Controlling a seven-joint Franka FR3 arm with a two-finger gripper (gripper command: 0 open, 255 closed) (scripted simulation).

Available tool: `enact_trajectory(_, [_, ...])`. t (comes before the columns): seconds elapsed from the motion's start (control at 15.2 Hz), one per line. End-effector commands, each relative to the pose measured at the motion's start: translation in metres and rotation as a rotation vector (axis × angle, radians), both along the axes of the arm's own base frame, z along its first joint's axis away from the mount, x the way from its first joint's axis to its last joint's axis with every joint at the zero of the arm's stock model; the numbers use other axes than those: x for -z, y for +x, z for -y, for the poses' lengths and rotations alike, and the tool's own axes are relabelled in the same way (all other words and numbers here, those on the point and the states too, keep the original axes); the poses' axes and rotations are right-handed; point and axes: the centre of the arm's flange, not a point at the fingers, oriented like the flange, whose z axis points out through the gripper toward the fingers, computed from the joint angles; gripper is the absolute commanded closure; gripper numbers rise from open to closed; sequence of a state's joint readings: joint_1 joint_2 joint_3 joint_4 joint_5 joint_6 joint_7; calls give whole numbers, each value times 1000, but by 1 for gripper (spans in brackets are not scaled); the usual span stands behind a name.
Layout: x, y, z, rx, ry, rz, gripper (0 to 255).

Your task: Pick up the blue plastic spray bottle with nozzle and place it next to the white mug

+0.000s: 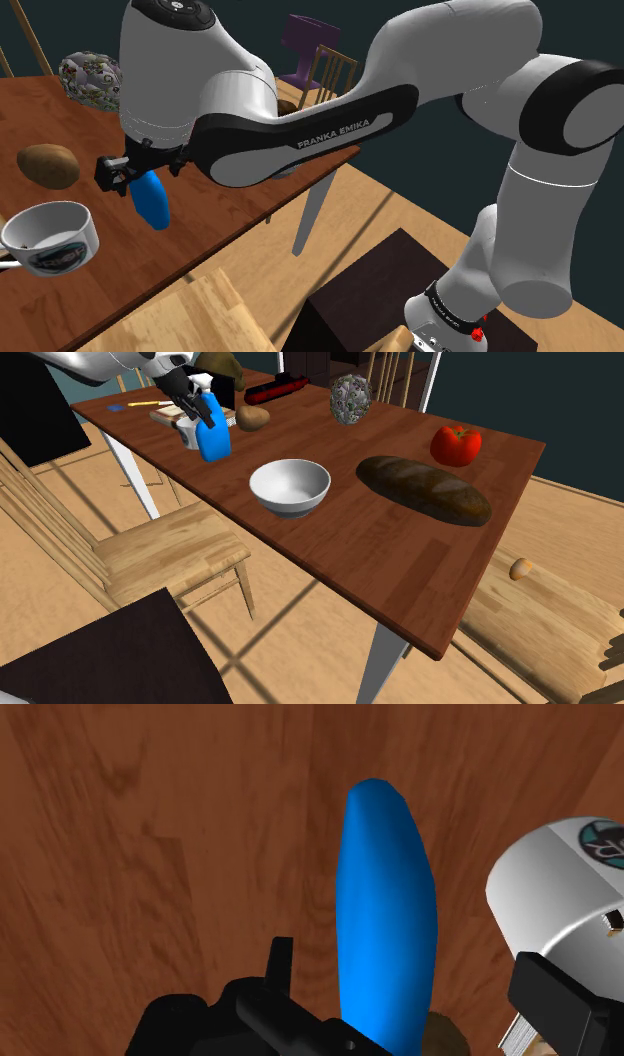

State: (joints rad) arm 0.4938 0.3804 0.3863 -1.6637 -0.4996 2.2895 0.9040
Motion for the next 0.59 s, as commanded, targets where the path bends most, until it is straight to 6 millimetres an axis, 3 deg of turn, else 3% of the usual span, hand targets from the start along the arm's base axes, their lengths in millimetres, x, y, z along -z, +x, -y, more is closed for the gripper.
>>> enact_trajectory(0.0, [-21,-10,3,0,0,0,0])
enact_trajectory(0.07, [-31,-14,4,0,0,0,0])
enact_trajectory(0.53, [-31,-14,4,0,0,0,0])
